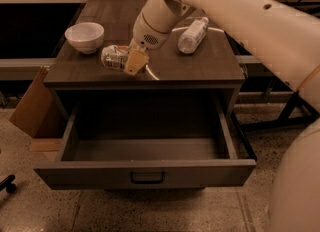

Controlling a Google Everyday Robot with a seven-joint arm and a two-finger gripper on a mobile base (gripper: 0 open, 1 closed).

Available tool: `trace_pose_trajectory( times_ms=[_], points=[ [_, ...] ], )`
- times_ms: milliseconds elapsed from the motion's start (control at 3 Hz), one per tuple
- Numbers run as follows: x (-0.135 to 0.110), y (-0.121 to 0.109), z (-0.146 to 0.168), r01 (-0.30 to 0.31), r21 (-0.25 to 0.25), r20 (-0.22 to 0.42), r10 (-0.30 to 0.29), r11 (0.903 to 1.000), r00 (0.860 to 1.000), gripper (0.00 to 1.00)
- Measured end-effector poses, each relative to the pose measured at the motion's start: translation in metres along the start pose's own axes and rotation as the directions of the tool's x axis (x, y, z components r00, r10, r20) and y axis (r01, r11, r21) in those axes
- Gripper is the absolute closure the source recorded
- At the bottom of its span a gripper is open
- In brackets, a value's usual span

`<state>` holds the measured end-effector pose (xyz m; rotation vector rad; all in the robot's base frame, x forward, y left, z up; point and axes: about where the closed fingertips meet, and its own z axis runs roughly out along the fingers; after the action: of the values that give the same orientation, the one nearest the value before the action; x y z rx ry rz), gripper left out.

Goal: Place 7up can into top drawer

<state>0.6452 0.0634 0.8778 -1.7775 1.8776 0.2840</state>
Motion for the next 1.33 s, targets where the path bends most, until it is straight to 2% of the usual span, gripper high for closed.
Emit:
trace_pose_trajectory(
  times_ms=[333,667,1333],
  points=[
    [0.0,0.0,0.0,0.0,0.0,0.0,0.0,1.0,1.0,1.0],
    [0.005,0.02,0.004,0.003,-0.01,-0.012,-0.003,0.9999,1.0,1.0],
    [0.011,0.096,0.016,-0.021,-0.069,-0.032,0.019,0.9974,0.999,1.0]
  ],
)
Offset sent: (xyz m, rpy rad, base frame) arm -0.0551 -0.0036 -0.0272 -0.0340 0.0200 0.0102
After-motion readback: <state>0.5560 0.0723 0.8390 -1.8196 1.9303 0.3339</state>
